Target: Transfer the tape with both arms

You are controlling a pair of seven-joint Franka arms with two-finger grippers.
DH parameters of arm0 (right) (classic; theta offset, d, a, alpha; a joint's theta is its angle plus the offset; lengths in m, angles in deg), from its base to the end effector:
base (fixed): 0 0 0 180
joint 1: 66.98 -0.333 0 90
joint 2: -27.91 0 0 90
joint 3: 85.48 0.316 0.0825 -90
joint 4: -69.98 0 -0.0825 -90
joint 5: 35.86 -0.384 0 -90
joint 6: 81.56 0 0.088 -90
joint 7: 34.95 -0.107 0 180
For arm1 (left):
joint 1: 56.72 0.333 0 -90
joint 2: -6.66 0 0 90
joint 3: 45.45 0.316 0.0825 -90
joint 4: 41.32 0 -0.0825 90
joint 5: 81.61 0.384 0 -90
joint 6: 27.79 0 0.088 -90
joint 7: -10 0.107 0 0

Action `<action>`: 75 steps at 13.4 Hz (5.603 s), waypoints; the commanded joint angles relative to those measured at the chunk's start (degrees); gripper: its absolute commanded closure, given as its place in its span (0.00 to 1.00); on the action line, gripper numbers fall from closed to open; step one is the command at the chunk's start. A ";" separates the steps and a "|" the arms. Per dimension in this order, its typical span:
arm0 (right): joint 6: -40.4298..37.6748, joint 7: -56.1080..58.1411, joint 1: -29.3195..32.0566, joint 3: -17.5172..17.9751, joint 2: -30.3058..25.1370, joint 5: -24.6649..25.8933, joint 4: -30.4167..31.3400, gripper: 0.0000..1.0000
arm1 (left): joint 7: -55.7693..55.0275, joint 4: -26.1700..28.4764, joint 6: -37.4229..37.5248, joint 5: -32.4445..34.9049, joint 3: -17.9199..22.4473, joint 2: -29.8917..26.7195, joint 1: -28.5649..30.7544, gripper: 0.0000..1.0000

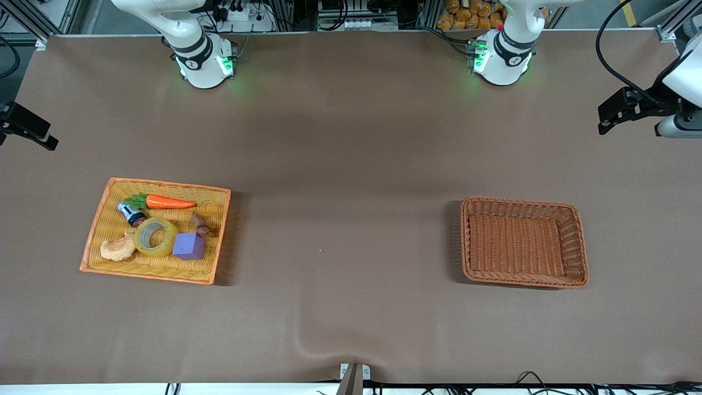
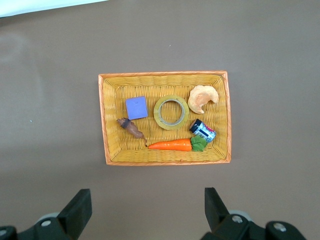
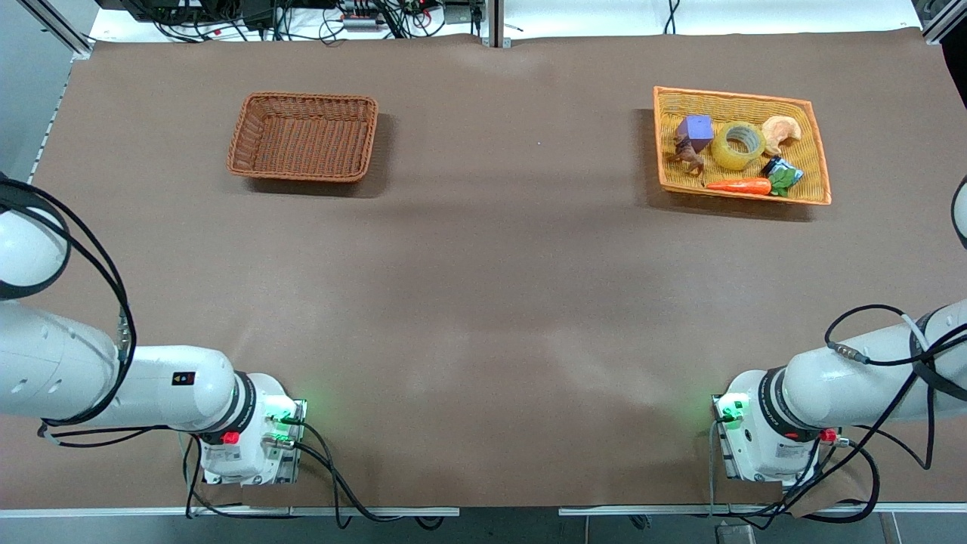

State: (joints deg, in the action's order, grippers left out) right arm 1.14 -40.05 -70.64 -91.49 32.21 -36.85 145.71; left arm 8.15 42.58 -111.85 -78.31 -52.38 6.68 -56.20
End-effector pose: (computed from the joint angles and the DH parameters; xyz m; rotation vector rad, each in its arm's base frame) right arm 0.5623 -0.0181 0.6871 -3.1241 0.1986 -0.0732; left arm 0.5413 -0.0541 0.6651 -3.0826 0.1134 -0.0101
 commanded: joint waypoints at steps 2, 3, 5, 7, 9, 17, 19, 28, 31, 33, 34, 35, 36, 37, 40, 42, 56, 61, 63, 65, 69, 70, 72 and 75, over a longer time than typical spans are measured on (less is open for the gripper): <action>-0.52 0.01 0.24 0.48 0.36 0.55 -0.84 0.00 | -0.35 -0.14 -0.14 -0.83 0.61 -0.73 -0.17 0.00; -0.52 1.14 0.58 0.39 0.36 0.46 -0.76 0.00 | -0.43 -0.14 -0.05 -1.62 0.52 -0.81 -0.09 0.00; -0.52 2.38 0.24 0.48 0.80 0.46 -0.76 0.00 | -0.96 -0.14 0.03 -1.72 0.60 -1.34 -0.26 0.00; -0.52 2.38 0.23 0.56 1.07 0.29 -0.75 0.00 | -1.23 -0.05 0.03 -1.72 1.13 -1.96 -0.96 0.00; -0.52 2.56 0.15 0.65 1.24 -0.06 -0.58 0.00 | -1.40 0.12 0.21 -1.72 1.66 -2.57 -2.36 0.00; 9.62 2.56 -2.74 0.83 -0.68 0.02 15.80 0.00 | -0.44 0.39 1.53 -4.18 1.57 -2.31 -0.70 0.00; 15.63 3.78 -4.94 0.91 -1.05 0.02 21.29 0.00 | -0.44 0.39 1.53 -4.10 1.40 -1.52 -0.79 0.00; 37.34 29.53 -3.81 0.65 10.54 0.46 31.06 0.00 | -1.58 0.39 1.53 -3.83 0.87 -0.29 -1.23 0.00; 42.08 34.79 -1.62 0.48 16.52 0.55 31.41 0.00 | -1.14 0.74 1.62 -4.09 0.87 -0.20 -0.79 0.00; 44.30 37.09 0.31 0.48 19.34 0.55 31.50 0.00 | -1.40 0.74 2.32 -4.01 0.78 -0.11 -1.49 0.00; 45.26 37.71 0.50 0.48 20.74 0.55 31.59 0.00 | -1.40 0.74 2.32 -4.01 0.61 -0.02 -1.49 0.00; 46.92 37.97 0.67 0.48 21.97 0.55 32.72 0.00 | -1.32 0.65 2.32 -4.01 0.34 -0.02 -1.49 0.00; 50.86 38.15 0.76 0.48 22.33 0.55 35.17 0.00 | -1.40 0.65 2.32 -4.01 0.34 -0.02 -1.49 0.00; 55.42 38.15 0.59 0.48 22.51 0.55 38.24 0.00 | -1.40 0.65 2.32 -4.01 0.26 0.06 -1.58 0.00; 58.02 38.24 0.58 0.48 22.95 0.55 40.11 0.06 | -1.31 0.65 2.32 -4.01 0.17 0.41 -1.49 0.00; 57.67 38.24 0.85 0.48 23.04 0.55 40.03 0.74 | -1.31 0.65 2.32 -4.01 0.17 0.42 -1.58 0.00; 14.61 25.47 -8.78 0.83 18.20 0.11 8.85 1.00 | -1.31 0.65 2.32 -4.01 0.17 0.85 -1.40 0.00; 21.52 -10.56 -29.34 0.92 24.25 -2.61 4.45 1.00 | -1.31 0.39 2.32 -3.92 0.25 0.85 -1.14 0.00; 26.26 -20.42 -36.29 0.92 29.69 -7.68 0.76 1.00 | -1.23 0.21 2.32 -3.39 0.25 2.33 -1.40 0.00; 33.90 -30.26 -42.63 0.92 36.11 -10.26 -3.98 1.00 | -1.05 -0.49 1.45 -4.27 0.43 5.15 -1.14 0.00; 43.76 -42.95 -47.75 1.35 46.83 -10.44 -12.69 1.00 | -1.23 -1.37 -2.24 -4.27 0.61 8.67 -0.97 0.00; 44.21 -43.06 -47.58 1.35 48.69 -10.44 -14.27 1.00 | -1.14 -1.37 -2.95 -4.53 0.69 11.03 -0.53 0.00; 45.44 -42.88 -46.44 1.18 50.98 -10.26 -15.08 1.00 | -1.32 -1.37 -3.30 -4.71 0.87 14.12 -1.22 0.00; 45.54 -43.06 -46.09 1.18 51.17 -10.35 -15.08 0.59 | -1.58 -1.20 -10.05 -5.06 0.34 16.76 -1.84 0.00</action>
State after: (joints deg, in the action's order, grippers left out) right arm 47.78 -82.34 -117.09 -90.41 82.53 -46.04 133.78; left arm 7.58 42.78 -119.37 -81.95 -51.92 22.16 -57.48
